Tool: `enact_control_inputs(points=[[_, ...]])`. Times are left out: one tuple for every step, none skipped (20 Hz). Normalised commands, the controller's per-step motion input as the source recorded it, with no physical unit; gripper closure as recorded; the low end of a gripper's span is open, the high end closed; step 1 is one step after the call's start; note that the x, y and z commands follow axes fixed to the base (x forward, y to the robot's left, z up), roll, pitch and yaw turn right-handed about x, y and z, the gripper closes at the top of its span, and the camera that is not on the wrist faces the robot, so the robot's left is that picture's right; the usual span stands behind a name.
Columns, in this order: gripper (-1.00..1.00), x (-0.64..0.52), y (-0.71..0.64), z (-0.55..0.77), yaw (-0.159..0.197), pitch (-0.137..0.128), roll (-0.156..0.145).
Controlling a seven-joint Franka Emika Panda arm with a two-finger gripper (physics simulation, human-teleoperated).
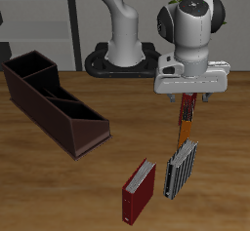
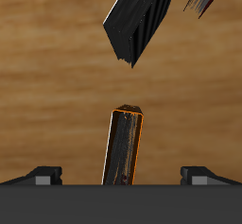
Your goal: Place the orange book into the right desk caddy's left compartment
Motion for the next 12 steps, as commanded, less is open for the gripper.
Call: enact_control_inputs(points=[[-1.00, 0.00, 0.00, 0.00, 0.000, 0.000, 0.000], [-1.00, 0.21, -0.12, -0.46, -0.083, 0.020, -0.117], [-1.00, 0.03, 0.07, -0.18, -0.012, -0.002, 0.015], [-1.00, 0.00, 0.00, 0.00, 0.000, 0.000, 0.000], [-1.00, 0.17, 0.17, -0.87, 0.047, -0.069, 0.020], [-1.00, 0.08, 0.14, -0.36, 0.091, -0.074, 0.097], [-1.00, -0.08, 0.05, -0.23, 0.128, -0.244, 0.044], [-1.00, 0.12, -0.17, -0.50, -0.174, 0.162, -0.099], [-1.00, 0.00, 0.06, -0.32, 0.069, -0.100, -0.025], [-1.00, 0.00, 0.00, 0.00, 0.000, 0.000, 0.000], [-1.00, -0.09, -0.11, -0.35, 0.073, -0.122, -0.055], [-1.00, 0.03, -0.07, -0.24, -0.044, -0.031, -0.055]])
